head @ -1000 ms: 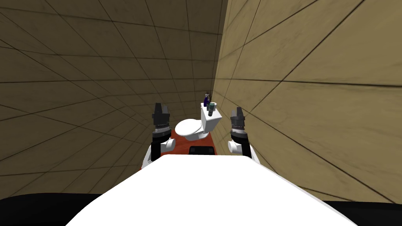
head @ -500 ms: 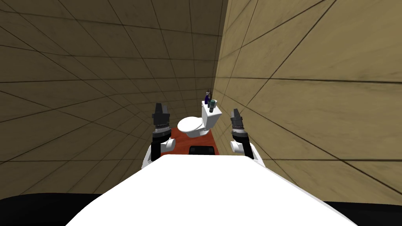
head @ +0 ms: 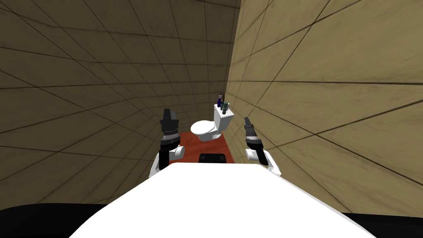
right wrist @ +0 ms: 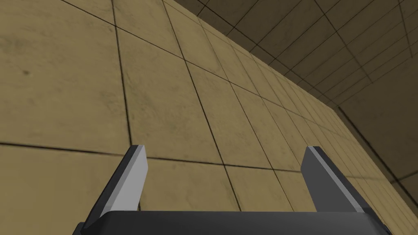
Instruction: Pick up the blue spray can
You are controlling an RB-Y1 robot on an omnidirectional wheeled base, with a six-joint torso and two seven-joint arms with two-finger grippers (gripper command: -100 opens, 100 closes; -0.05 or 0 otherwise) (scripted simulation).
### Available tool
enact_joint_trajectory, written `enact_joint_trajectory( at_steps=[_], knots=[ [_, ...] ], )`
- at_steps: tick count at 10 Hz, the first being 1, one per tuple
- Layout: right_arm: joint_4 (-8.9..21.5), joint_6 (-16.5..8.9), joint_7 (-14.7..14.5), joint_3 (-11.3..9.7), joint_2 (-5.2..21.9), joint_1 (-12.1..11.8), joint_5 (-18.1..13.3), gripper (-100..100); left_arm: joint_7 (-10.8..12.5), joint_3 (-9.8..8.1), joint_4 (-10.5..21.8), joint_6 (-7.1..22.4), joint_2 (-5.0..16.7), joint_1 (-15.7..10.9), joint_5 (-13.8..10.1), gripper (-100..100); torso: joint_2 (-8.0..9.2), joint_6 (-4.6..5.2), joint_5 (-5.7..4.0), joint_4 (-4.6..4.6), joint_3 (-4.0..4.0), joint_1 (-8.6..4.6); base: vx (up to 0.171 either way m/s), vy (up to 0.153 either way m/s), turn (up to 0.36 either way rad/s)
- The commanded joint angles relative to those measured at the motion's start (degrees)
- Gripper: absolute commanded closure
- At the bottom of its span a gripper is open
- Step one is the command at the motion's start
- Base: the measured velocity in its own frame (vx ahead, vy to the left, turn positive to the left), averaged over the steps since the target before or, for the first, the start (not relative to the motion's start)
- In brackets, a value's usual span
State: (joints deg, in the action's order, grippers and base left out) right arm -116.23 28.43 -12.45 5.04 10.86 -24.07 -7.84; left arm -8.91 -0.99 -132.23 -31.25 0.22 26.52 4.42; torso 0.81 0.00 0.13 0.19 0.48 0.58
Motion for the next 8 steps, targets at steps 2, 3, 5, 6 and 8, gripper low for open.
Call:
enact_joint_trajectory(
  at_steps=[2, 3, 5, 6, 8],
  knots=[
    [2.8, -1.0, -1.2, 1.8, 1.5, 0.7, -0.9, -100, 0.0, 0.0, 0.0, 0.0, 0.0, 0.0, 0.0, 0, -0.15, 0.0, -0.01, -0.03, -0.08, -0.1, -0.131, 0.106, -0.007],
    [4.2, -1.8, -2.1, 2.5, 2.4, 0.9, -1.8, -100, 0.0, -0.01, 0.0, 0.0, 0.0, 0.0, 0.0, 0, -0.34, 0.0, -0.04, -0.07, -0.19, -0.21, -0.087, 0.108, 0.012],
    [5.7, -3.0, -3.7, 3.2, 3.9, 1.0, -3.6, -100, 0.0, -0.01, 0.0, 0.0, 0.0, 0.0, 0.0, 0, -0.56, 0.0, -0.04, -0.12, -0.32, -0.23, -0.03, 0.091, 0.012],
    [6.4, -4.0, -5.0, 3.5, 5.0, 1.0, -5.2, -100, 0.0, -0.01, 0.0, 0.0, 0.0, 0.0, 0.0, 0, -0.75, -0.01, -0.04, -0.16, -0.43, -0.23, 0.066, 0.112, 0.028],
    [6.8, -5.0, -6.5, 3.7, 6.4, 0.8, -7.3, -100, 0.0, -0.01, 0.0, 0.0, 0.0, 0.0, 0.0, 0, -1.14, -0.01, -0.03, -0.25, -0.65, -0.2, 0.098, 0.085, 0.015]
  ],
)
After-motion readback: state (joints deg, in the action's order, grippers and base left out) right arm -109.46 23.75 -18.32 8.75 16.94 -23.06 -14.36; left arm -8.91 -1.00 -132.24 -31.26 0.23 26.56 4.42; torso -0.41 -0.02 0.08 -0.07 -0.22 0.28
